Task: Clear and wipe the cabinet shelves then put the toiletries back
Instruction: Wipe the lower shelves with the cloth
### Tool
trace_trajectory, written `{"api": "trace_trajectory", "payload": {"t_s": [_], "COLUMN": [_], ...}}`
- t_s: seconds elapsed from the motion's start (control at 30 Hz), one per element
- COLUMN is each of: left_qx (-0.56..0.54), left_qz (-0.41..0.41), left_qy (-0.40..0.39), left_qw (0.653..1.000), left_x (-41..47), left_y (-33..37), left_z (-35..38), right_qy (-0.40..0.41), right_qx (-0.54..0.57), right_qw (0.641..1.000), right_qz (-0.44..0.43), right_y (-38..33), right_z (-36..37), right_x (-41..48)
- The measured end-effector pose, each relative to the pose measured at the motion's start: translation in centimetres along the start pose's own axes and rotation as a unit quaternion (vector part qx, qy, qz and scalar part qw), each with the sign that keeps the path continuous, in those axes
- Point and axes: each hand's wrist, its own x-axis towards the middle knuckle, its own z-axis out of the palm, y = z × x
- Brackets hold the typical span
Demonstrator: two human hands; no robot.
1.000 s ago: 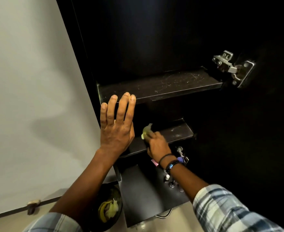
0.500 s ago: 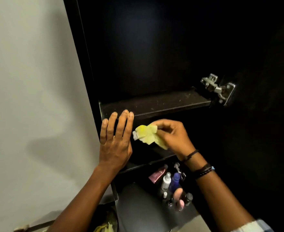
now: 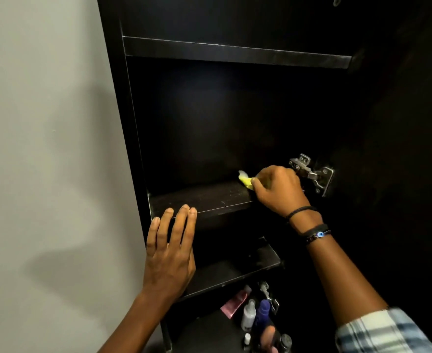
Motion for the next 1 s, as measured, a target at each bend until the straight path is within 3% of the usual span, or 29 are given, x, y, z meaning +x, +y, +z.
{"api": "trace_trajectory", "payload": {"t_s": [0.07,0.17,0.27,0.37,0.43,0.6,0.67,0.77,0.9,0.97,1.0], "left_qx": [0.001,0.006,0.000,-0.030,-0.050,-0.043,-0.026,0.025,0.123,0.154,0.164], "left_qz": [0.000,0.001,-0.001,0.006,0.022,0.086,0.111,0.138,0.168,0.174,0.180], "left_qy": [-0.013,-0.033,-0.054,-0.061,-0.072,-0.123,-0.135,-0.142,-0.138,-0.140,-0.144], "left_qw": [1.000,0.999,0.999,0.998,0.996,0.988,0.984,0.980,0.968,0.962,0.959], "left_x": [0.0,0.2,0.6,1.2,1.7,3.4,4.6,7.1,10.1,10.7,10.9], "left_y": [-0.1,-0.3,-0.3,-0.5,-0.9,-2.7,-3.3,-4.2,-4.8,-5.8,-6.2], "left_z": [-0.3,-0.8,-1.5,-2.4,-3.0,-4.9,-5.9,-7.6,-9.9,-11.1,-11.4], "right_qy": [-0.042,-0.092,-0.133,-0.090,-0.061,-0.079,-0.105,-0.134,-0.157,-0.127,-0.149], "right_qx": [-0.057,-0.051,-0.015,-0.046,-0.113,-0.169,-0.158,-0.077,0.011,0.000,0.001], "right_qw": [0.997,0.993,0.969,0.954,0.960,0.982,0.982,0.984,0.942,0.924,0.921], "right_qz": [-0.018,-0.055,-0.208,-0.284,-0.250,0.000,0.018,-0.094,-0.297,-0.361,-0.359], "right_y": [-0.5,-2.2,-5.1,-5.1,-2.2,3.5,2.4,-2.5,-11.9,-13.6,-13.3], "right_z": [0.7,1.4,2.6,2.7,2.2,0.2,0.3,2.4,4.7,5.3,5.2], "right_x": [0.0,-0.6,-2.7,-4.3,-3.1,2.0,2.4,0.6,-5.4,-7.1,-7.1]}}
